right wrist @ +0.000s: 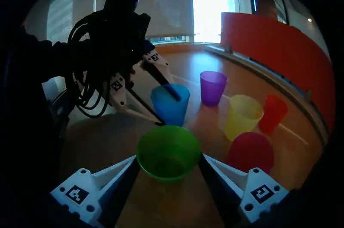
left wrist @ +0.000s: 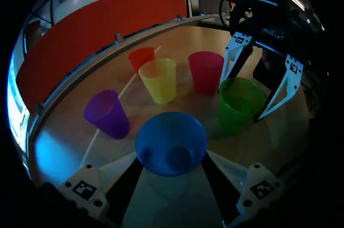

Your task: Pour water

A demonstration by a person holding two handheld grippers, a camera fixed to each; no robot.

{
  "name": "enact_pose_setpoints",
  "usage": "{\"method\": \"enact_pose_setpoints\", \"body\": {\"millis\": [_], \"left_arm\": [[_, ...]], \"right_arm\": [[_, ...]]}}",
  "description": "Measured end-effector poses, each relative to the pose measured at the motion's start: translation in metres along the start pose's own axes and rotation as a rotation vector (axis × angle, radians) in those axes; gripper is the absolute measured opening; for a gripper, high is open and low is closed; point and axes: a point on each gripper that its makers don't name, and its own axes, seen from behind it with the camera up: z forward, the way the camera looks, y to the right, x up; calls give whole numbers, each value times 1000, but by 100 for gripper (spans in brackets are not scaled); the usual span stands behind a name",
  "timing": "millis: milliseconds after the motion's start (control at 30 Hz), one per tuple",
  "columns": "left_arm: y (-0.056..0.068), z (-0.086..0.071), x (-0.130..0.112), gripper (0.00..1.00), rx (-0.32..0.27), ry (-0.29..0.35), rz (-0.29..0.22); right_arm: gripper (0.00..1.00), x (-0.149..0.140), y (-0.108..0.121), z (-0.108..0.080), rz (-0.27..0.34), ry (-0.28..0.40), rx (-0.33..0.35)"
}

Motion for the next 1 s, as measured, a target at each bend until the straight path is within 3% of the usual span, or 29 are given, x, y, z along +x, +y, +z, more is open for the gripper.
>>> {"method": "enact_pose_setpoints", "body": {"millis": [533,1000], "left_arm": [[-2,-11,-15,88,29,-12,-25],[-6,-40,-33,88,73,-15,-69]], "right_arm": [[97,-21,0,-18,25,-10,-31],[97,-31,4,-49,53,12,-93]]}}
